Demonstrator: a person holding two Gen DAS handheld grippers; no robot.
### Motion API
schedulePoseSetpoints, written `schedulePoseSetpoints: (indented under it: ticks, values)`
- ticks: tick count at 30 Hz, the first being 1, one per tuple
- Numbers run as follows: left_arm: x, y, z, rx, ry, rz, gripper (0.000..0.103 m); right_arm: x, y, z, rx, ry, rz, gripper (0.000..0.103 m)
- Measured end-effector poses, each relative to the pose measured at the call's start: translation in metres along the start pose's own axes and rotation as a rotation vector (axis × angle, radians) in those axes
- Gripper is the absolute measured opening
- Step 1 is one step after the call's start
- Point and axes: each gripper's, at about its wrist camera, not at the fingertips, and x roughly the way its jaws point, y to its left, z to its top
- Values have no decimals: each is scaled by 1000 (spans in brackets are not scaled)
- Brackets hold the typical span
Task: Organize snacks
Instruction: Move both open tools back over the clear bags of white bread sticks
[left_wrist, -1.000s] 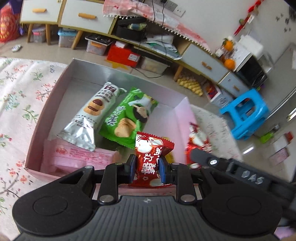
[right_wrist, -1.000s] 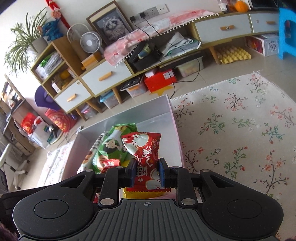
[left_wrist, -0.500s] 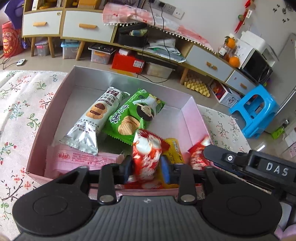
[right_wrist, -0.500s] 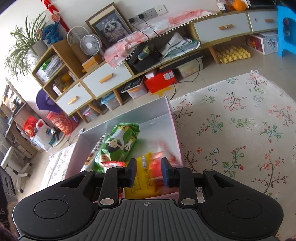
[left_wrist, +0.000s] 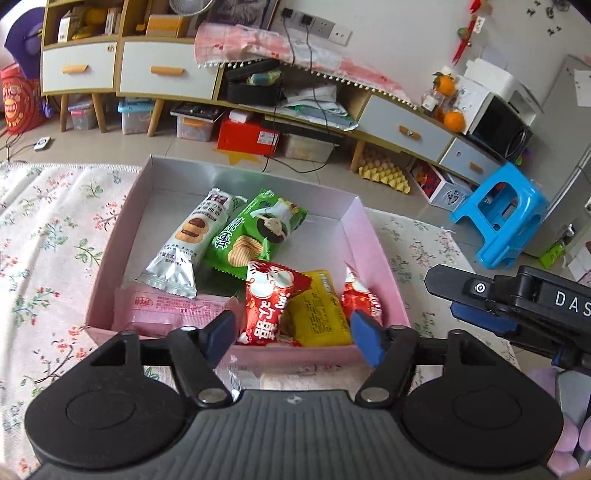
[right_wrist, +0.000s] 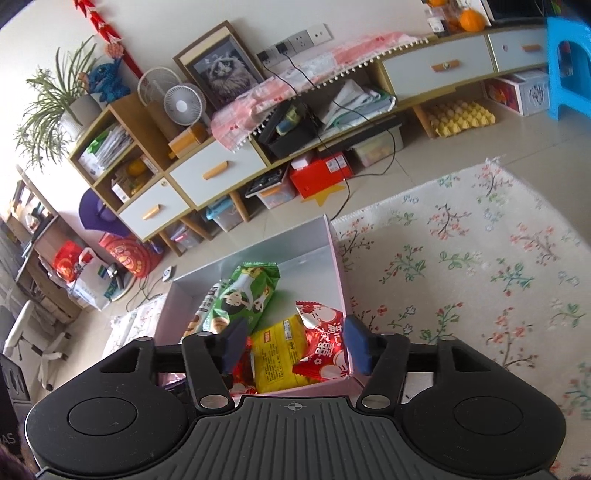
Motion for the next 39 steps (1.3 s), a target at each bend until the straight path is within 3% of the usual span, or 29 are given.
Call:
schedulePoseSetpoints:
  ticks: [8, 14, 20, 26, 35, 39]
  values:
    - [-18, -5, -3, 45, 4, 41, 89, -25, 0, 0, -37, 9, -11, 81]
    - [-36, 0, -11, 68, 21, 91, 99, -36, 0, -5, -67, 45, -28, 85]
    - [-55, 7, -24, 57, 50, 153, 102, -42, 2, -17, -81, 113, -58, 85]
    - [-58, 15, -41, 9, 93, 168, 102, -43, 5, -33, -97, 174, -100, 88]
    - [-43, 5, -58, 251, 49, 203, 102, -32, 6, -52, -135, 258, -145, 88]
    - [-32, 1, -63, 355, 22, 173, 100, -25, -2, -57, -119, 285, -183, 88]
